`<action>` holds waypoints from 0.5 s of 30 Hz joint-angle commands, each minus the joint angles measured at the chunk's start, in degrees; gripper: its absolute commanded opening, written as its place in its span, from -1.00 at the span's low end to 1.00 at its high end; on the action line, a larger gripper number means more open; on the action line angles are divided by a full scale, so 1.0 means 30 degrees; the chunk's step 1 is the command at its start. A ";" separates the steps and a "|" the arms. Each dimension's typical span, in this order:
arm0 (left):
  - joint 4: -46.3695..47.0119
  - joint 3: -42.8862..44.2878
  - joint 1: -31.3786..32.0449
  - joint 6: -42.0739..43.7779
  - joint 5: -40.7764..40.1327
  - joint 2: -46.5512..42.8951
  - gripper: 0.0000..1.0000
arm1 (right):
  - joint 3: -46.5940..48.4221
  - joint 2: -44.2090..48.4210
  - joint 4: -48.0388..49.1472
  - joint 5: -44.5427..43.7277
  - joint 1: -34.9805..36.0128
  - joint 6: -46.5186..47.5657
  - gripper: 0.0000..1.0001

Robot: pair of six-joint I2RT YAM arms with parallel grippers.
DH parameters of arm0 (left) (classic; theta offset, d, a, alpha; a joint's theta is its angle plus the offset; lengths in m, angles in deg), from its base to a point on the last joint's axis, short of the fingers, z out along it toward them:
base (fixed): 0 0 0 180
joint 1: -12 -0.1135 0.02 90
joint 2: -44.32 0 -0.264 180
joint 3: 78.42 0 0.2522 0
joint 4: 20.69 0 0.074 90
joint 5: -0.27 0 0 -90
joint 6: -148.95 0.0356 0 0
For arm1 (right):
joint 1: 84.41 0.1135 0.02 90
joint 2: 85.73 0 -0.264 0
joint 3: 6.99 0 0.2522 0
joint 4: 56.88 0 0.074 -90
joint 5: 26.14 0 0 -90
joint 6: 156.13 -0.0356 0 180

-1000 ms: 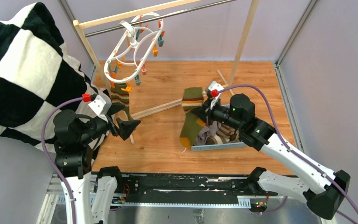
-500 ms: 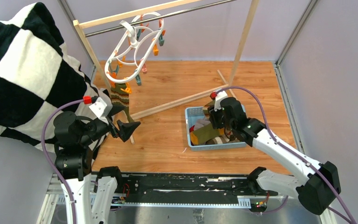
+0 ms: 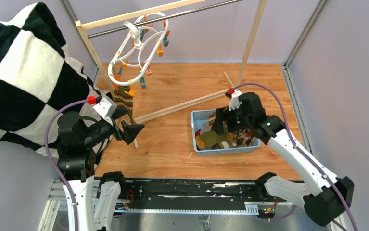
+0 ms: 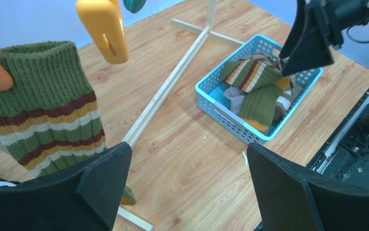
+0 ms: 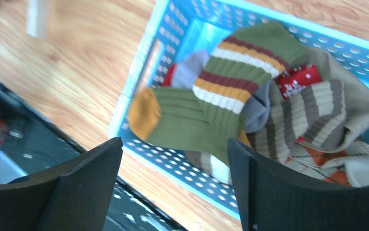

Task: Remove the socks clipped to the hanger
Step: Place the sock in the bin.

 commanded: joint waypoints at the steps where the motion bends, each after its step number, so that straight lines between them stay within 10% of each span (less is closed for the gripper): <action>1: -0.0757 0.0244 -0.0039 0.0274 -0.0405 0.0161 0.99 | -0.0318 0.0118 0.1576 0.5059 -0.1493 -0.3173 0.51; 9: -0.2237 0.0181 -0.0064 0.1298 -0.1823 0.0952 0.99 | -0.3364 -0.3751 0.4652 0.3059 -0.3098 -0.3372 -0.74; 15: -0.2325 0.0170 -0.0187 0.1529 -0.2256 0.1252 0.99 | -0.4218 -0.1143 0.7211 -0.3510 -0.0315 -0.2158 -0.44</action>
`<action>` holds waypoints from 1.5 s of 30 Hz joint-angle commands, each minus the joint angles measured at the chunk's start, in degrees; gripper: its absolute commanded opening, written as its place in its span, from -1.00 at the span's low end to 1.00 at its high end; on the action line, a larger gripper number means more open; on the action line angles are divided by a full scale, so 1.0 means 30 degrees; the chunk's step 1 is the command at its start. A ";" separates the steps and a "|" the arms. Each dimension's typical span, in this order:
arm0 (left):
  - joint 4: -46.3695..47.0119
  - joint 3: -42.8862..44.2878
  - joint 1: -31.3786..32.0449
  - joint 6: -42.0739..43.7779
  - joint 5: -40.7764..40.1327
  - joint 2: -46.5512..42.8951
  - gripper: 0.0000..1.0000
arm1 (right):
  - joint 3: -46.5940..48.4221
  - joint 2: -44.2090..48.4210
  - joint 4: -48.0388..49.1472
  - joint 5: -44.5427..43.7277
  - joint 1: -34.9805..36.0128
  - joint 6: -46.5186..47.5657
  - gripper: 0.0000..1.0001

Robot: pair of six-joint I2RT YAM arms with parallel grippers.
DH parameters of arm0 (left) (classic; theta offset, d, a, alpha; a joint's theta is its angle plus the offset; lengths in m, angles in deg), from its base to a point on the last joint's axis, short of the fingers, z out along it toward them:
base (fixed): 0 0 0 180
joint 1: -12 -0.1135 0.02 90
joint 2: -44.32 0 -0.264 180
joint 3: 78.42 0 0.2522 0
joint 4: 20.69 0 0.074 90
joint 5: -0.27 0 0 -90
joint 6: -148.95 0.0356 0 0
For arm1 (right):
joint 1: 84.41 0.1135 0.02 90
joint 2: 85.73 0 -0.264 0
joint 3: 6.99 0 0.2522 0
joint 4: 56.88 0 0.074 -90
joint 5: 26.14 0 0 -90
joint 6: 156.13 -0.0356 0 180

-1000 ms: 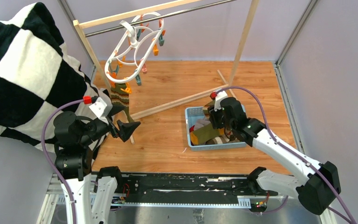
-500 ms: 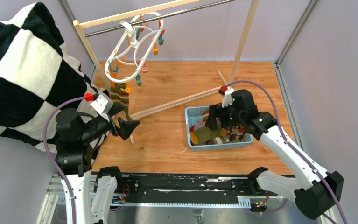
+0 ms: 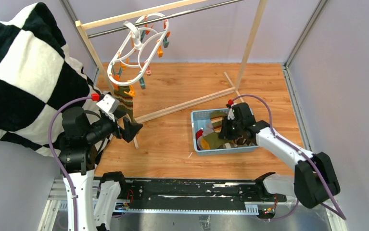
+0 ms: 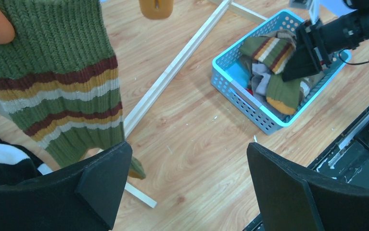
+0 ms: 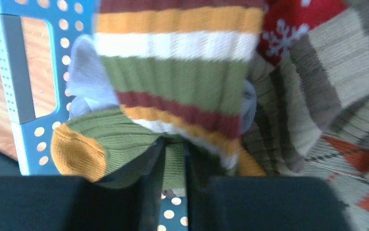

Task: Remove the socks clipped to the hanger
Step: Place the sock in the bin, then remove the sock from the hanger.

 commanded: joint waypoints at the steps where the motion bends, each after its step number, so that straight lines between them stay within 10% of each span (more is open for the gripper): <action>1: -0.0461 0.0309 -0.0259 0.0396 -0.0490 0.0334 0.99 | 0.1064 0.3119 0.2905 -0.5702 0.3116 0.1917 -0.20; 6: -0.0406 0.1932 -0.0897 -0.0959 0.0925 0.1129 0.99 | 0.2502 0.3378 0.9237 -0.4725 0.6975 0.5346 0.98; 10: -0.0715 0.2916 -0.0948 -0.0425 0.0936 0.1164 0.99 | 0.2402 0.0266 1.5942 -0.1386 0.6892 0.2769 1.00; 15: -0.1535 0.3541 -0.0962 -0.0267 0.1255 0.1051 0.99 | 0.6993 -0.4958 1.6660 0.4945 0.8117 0.3906 1.00; 26: -0.1514 0.3728 -0.0929 0.0184 0.1842 0.0176 0.99 | 1.3667 -1.1919 1.5721 0.2662 1.1600 0.8057 0.97; 35: -0.1620 0.3976 -0.0947 0.0580 0.1738 -0.0113 0.98 | 1.6027 -1.5114 1.7357 0.0837 1.1728 0.8002 0.54; 41: -0.2496 0.3889 -0.0946 0.1627 0.0346 0.0192 0.95 | 1.5049 -1.4062 1.8445 0.2270 1.1756 0.7759 -0.92; 45: -0.2970 0.3326 -0.0948 0.2017 -0.0181 0.0409 0.95 | 1.2707 -1.1288 1.8352 0.3358 1.1735 0.7465 -1.00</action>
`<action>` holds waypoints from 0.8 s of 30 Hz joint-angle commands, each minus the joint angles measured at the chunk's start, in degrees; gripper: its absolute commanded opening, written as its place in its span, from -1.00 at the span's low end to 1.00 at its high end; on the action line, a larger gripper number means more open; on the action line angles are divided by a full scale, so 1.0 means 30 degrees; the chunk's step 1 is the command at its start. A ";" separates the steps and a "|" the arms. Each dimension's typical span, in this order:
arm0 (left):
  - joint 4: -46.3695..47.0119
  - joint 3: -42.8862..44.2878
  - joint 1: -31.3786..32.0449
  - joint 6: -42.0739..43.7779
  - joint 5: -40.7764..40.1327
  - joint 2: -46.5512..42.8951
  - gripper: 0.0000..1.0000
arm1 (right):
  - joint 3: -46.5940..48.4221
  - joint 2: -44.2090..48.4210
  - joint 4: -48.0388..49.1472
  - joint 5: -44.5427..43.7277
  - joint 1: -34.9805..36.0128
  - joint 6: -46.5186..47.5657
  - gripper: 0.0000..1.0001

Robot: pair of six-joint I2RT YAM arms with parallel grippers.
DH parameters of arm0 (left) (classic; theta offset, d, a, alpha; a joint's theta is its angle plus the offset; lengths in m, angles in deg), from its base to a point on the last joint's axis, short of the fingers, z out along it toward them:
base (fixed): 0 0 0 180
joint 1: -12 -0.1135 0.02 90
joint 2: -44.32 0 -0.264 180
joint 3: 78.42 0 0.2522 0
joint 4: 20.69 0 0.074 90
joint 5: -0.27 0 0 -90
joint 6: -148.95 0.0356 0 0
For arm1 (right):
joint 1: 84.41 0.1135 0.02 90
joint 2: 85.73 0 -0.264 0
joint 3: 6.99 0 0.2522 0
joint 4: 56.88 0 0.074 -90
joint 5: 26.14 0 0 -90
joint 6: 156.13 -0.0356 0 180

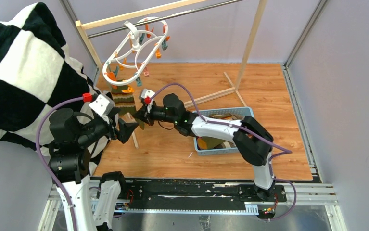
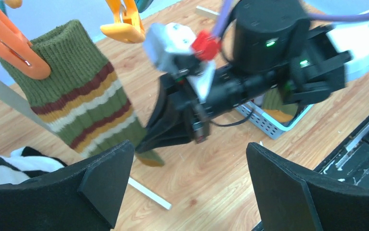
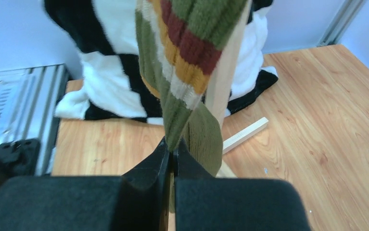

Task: Remove the socks clipped to the hanger
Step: Remove the sock from the hanger.

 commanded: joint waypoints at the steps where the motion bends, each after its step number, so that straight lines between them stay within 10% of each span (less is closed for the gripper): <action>1: -0.0840 -0.0446 -0.0088 0.0841 -0.0694 0.0200 0.95 | -0.2340 0.3706 0.1098 0.1780 0.0149 -0.0219 -1.00; 24: -0.1645 -0.2784 -0.0088 0.2553 0.6991 -0.0594 0.98 | -0.8837 1.2787 -0.2227 0.6146 0.0292 -0.2460 -1.00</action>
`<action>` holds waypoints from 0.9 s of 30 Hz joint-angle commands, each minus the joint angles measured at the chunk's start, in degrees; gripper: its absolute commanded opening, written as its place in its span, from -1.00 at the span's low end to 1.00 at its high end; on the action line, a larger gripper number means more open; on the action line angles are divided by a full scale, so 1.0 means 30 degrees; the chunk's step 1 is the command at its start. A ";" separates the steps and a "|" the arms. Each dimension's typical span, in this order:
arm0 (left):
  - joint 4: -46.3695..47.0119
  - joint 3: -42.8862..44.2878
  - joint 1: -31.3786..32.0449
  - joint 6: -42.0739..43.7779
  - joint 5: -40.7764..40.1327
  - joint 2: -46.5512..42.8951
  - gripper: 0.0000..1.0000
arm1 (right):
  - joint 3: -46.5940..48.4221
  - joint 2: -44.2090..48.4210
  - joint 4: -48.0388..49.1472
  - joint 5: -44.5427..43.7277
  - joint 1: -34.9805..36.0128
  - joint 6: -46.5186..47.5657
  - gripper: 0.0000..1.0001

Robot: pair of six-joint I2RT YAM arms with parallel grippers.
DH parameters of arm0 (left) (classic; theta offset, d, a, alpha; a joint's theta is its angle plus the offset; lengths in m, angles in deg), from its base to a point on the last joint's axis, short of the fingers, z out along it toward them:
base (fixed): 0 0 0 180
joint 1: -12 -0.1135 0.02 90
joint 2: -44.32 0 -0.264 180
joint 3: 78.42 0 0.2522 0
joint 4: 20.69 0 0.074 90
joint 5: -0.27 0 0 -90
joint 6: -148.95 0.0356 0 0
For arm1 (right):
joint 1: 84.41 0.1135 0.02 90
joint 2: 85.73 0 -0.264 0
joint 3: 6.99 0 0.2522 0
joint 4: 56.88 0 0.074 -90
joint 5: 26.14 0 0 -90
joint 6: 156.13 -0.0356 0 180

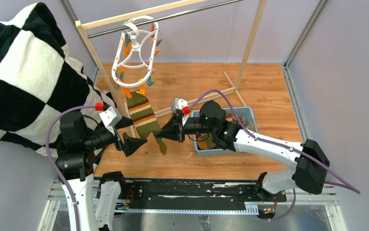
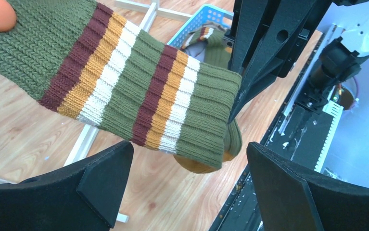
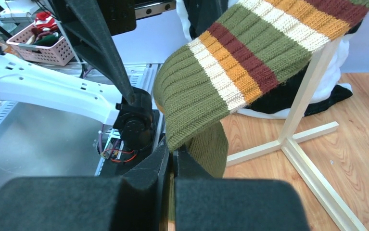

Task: Remove the socks clipped to the hanger
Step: Remove the sock from the hanger.

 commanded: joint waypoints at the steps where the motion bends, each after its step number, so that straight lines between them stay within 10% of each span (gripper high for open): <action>1: -0.0233 -0.0189 -0.0081 0.0595 0.1934 0.0253 0.98 | -0.0357 0.0896 -0.0169 0.0909 0.0338 -0.0303 -1.00; 9: -0.0233 0.0041 -0.0081 0.0912 0.3283 0.1030 0.63 | 0.0556 -0.0198 -0.0412 0.1312 0.0989 -0.0339 -1.00; 13: -0.0231 -0.0044 -0.0081 0.0849 0.3385 0.0920 -0.14 | 0.0931 -0.0441 -0.0574 0.1077 0.1257 -0.0853 -1.00; 17: -0.0262 -0.0069 -0.0080 0.1318 0.2753 0.0328 -0.94 | 0.1448 0.0280 -0.1676 -0.0659 0.1108 -0.1012 -0.49; 21: -0.0261 -0.0105 -0.0081 0.1693 0.2160 -0.0305 -0.97 | 0.1536 0.1251 -0.1162 -0.3588 0.0748 -0.2219 0.15; 27: -0.0275 -0.0028 -0.0077 0.1957 0.2086 -0.0557 -0.98 | 0.2931 0.1483 -0.0307 -0.5207 0.0495 -0.3246 0.30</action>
